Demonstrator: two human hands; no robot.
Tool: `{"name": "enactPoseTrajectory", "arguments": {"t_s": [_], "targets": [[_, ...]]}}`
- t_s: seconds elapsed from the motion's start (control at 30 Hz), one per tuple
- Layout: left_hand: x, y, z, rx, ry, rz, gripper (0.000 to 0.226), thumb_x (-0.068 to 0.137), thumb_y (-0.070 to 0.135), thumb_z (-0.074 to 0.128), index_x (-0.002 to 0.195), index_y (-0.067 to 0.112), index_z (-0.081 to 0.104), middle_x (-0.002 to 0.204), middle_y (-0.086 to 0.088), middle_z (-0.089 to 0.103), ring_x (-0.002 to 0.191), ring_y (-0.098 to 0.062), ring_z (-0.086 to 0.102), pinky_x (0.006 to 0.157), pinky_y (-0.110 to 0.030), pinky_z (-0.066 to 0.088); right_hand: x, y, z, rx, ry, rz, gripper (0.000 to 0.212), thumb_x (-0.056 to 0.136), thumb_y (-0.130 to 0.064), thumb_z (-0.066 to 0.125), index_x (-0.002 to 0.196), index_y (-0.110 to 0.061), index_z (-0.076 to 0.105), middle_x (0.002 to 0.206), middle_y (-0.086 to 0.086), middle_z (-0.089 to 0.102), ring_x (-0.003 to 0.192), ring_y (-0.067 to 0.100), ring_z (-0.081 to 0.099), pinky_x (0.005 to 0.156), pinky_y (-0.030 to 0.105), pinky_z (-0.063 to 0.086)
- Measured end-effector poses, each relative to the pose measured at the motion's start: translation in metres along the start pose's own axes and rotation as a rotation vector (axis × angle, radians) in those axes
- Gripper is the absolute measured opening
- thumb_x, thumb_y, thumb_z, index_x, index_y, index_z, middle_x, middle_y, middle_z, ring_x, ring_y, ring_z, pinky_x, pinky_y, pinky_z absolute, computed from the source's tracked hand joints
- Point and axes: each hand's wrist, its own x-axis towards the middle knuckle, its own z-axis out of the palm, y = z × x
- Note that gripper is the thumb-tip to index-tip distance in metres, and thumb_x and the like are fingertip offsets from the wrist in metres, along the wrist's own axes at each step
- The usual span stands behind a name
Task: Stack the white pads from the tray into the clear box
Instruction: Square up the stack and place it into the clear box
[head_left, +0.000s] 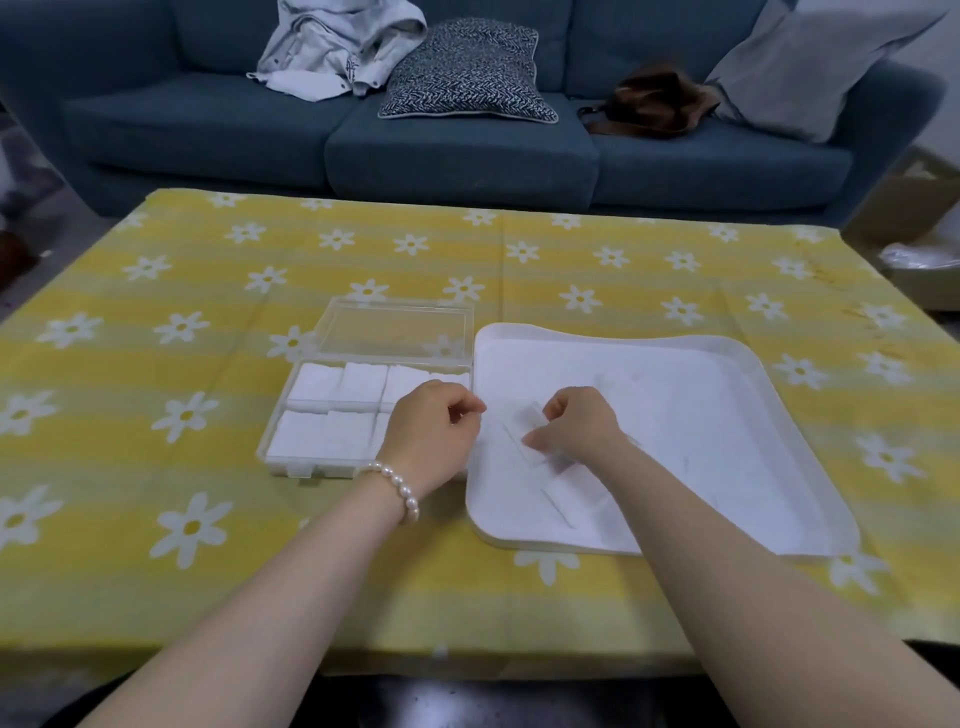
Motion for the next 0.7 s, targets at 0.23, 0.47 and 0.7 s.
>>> {"name": "enactPoseTrajectory", "arguments": {"t_s": [0.23, 0.47, 0.7], "targets": [[-0.001, 0.026, 0.017, -0.844, -0.047, -0.359, 0.013, 0.088, 0.014, 0.064, 0.099, 0.007, 0.063, 0.109, -0.014, 0.067, 0.100, -0.023, 0.064, 0.088, -0.032, 0.050, -0.036, 0.001, -0.016, 0.805, 0.011, -0.003, 0.040, 0.067, -0.001, 0.079, 0.068, -0.017, 0.042, 0.074, 0.008, 0.051, 0.065, 0.021, 0.053, 0.053, 0.025, 0.043], [-0.010, 0.042, 0.033, -1.192, -0.347, -0.463, 0.024, 0.096, 0.018, 0.050, 0.105, 0.000, 0.064, 0.107, -0.016, 0.068, 0.092, -0.020, 0.068, 0.084, -0.036, 0.055, -0.070, -0.004, -0.021, 0.791, -0.018, -0.195, 0.020, 0.074, 0.001, 0.074, 0.077, -0.010, 0.058, 0.059, -0.002, 0.057, 0.055, 0.008, 0.057, 0.056, 0.018, 0.047], [-0.009, 0.032, 0.017, -1.121, -0.437, -0.530, 0.024, 0.099, 0.021, 0.041, 0.104, 0.012, 0.063, 0.092, -0.003, 0.065, 0.080, -0.015, 0.060, 0.065, -0.023, 0.045, -0.070, -0.004, -0.027, 0.806, -0.084, -0.197, 0.017, 0.072, 0.011, 0.071, 0.073, -0.001, 0.059, 0.073, -0.001, 0.071, 0.061, 0.008, 0.066, 0.055, 0.020, 0.052]]}}
